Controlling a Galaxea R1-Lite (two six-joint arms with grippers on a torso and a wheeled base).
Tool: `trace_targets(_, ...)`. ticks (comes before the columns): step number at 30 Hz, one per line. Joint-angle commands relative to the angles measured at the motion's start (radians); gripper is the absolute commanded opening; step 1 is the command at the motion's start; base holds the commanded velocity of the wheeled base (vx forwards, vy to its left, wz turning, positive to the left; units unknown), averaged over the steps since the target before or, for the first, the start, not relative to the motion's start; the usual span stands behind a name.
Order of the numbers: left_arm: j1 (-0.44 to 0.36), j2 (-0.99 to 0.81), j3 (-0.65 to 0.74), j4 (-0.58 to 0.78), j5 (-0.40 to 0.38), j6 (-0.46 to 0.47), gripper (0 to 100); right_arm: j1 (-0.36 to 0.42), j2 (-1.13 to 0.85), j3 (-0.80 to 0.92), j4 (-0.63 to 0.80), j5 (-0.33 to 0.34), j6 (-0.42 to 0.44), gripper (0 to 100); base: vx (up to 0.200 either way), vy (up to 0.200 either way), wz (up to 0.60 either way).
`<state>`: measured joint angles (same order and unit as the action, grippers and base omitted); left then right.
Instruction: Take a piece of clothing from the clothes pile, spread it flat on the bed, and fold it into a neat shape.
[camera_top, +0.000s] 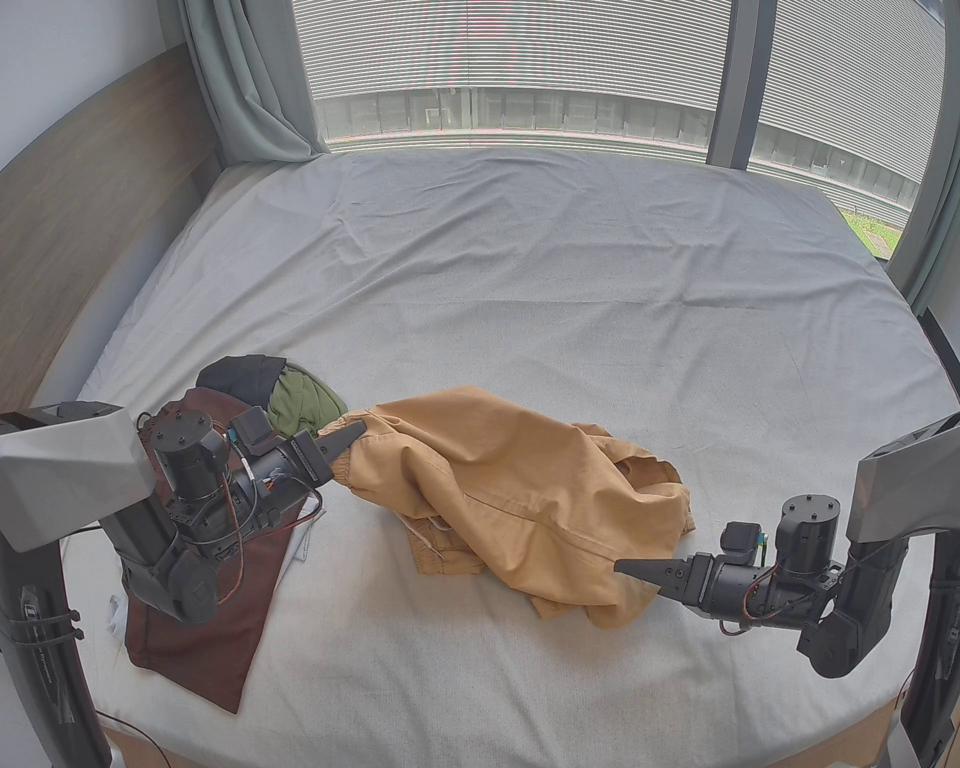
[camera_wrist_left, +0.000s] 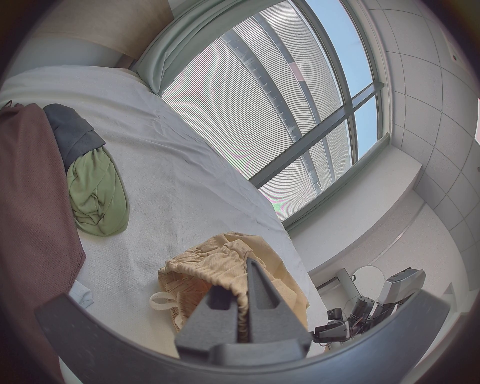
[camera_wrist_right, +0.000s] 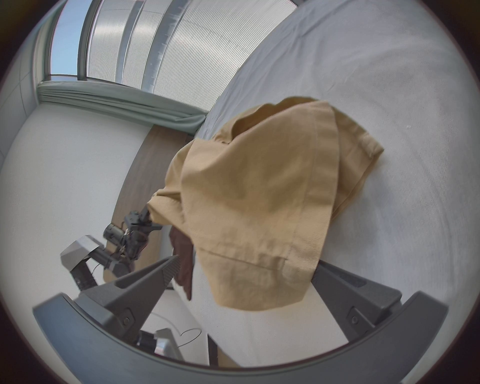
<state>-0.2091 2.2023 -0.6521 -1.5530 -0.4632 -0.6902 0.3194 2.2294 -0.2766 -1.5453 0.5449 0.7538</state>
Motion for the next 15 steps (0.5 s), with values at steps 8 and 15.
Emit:
trace_targets(8, 0.001, 0.01, -0.001, -0.002, 0.0, 0.017, 0, -0.019, -0.142, 0.065, 0.005, 0.119, 0.005, 100, 0.0, 0.0, 0.0)
trace_targets(15, 0.001, 0.008, 0.0, -0.002, 0.0, 0.017, 0, -0.009, -0.102, 0.03, 0.004, 0.119, 0.005, 100, 0.0, 0.0, 0.0)
